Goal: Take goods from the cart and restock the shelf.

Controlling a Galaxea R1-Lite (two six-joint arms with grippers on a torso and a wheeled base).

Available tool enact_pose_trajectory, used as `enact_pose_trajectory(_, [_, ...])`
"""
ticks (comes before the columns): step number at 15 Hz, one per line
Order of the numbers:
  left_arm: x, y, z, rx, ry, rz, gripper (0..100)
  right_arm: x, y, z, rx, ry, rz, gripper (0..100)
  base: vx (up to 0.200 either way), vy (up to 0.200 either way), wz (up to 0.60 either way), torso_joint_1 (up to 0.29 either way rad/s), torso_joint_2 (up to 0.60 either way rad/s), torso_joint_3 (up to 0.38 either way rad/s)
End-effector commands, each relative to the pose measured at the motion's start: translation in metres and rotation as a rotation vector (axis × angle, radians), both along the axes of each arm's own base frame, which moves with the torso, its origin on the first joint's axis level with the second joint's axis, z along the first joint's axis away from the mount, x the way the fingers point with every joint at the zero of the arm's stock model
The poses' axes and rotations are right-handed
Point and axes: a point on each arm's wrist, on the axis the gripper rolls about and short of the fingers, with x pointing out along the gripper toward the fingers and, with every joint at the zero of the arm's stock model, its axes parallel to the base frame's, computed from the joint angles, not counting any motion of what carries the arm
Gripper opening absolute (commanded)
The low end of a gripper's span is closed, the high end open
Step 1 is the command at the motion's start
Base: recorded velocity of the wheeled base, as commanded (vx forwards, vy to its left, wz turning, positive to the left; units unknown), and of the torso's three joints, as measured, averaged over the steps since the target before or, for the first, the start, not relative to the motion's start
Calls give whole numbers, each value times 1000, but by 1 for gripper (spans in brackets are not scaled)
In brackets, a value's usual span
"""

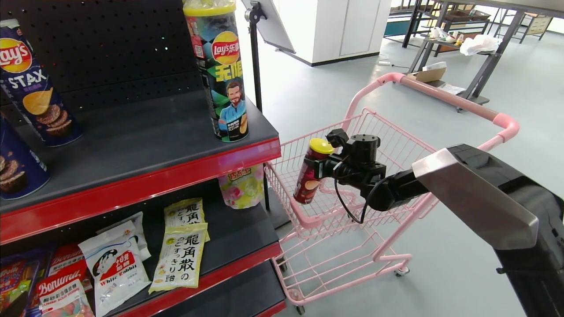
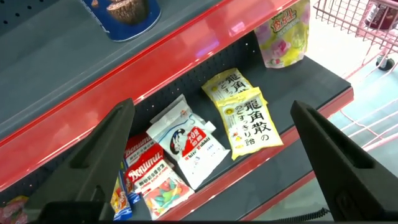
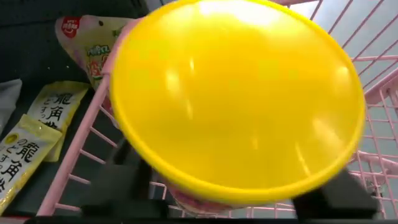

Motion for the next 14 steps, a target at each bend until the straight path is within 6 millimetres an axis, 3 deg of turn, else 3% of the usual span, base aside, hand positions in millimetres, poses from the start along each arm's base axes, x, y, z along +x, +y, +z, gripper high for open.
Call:
enact_pose_trajectory(1, [0, 0, 0, -1, -1, 2, 100, 2, -1, 1, -1, -4, -11, 0, 0, 0, 0, 0, 0, 0])
enact_pose_trajectory(3, [0, 0, 0, -1, 0, 0, 100, -5, -6, 24, 6, -36, -44, 0, 0, 0, 0, 0, 0, 0])
enact_pose_trajectory(5, [0, 0, -1, 0, 5, -1, 100, -33, -17, 79, 24, -78, -45, 0, 0, 0, 0, 0, 0, 0])
enact_pose_trajectory(6, [0, 0, -1, -1, 3, -6, 100, -55, -33, 120, 31, -107, -61, 0, 0, 0, 0, 0, 0, 0])
enact_pose_trajectory(9, [-1, 0, 3, -5, -15, -4, 100, -114, -77, 183, 43, -161, -117, 0, 0, 0, 0, 0, 0, 0])
enact_pose_trajectory(10, [-1, 0, 5, -7, -22, -6, 100, -140, -96, 193, 33, -144, -162, 0, 0, 0, 0, 0, 0, 0])
enact_pose_trajectory(12, [-1, 0, 6, -7, -22, -10, 100, -208, -127, 204, -28, -49, -265, 0, 0, 0, 0, 0, 0, 0])
enact_pose_trajectory(14, [-1, 0, 6, -6, -24, 2, 100, -269, -142, 200, -55, 32, -275, 0, 0, 0, 0, 0, 0, 0])
